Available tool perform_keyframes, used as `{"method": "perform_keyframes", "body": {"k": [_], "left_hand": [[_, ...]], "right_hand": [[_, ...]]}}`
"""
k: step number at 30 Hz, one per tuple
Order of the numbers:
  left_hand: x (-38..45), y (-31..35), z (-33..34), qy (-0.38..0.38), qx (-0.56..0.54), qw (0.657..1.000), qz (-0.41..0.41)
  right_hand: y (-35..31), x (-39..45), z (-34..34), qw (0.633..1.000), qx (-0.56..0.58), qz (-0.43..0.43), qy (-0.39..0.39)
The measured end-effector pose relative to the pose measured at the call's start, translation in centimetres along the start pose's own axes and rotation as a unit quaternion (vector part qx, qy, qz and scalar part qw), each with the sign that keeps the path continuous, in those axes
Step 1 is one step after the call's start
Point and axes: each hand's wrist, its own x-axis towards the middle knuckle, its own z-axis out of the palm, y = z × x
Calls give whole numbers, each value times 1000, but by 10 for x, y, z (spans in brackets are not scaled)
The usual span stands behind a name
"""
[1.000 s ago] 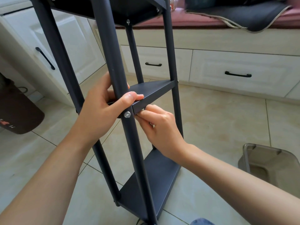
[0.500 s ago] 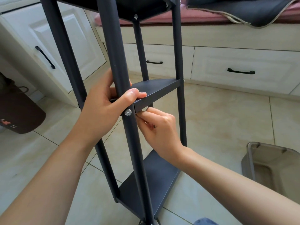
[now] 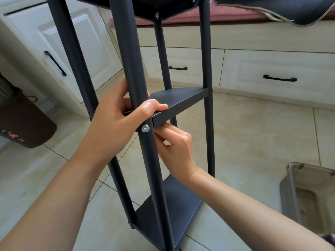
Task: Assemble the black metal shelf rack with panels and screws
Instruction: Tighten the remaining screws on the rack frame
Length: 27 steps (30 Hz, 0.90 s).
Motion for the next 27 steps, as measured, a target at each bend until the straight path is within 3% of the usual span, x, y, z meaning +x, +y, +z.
{"method": "perform_keyframes", "body": {"k": [14, 27], "left_hand": [[3, 1, 4, -14, -1, 1000, 8], [-4, 4, 7, -15, -10, 1000, -17]], "right_hand": [[6, 3, 14, 1000, -8, -3, 25], [-17, -8, -48, 996, -49, 43, -63]]}}
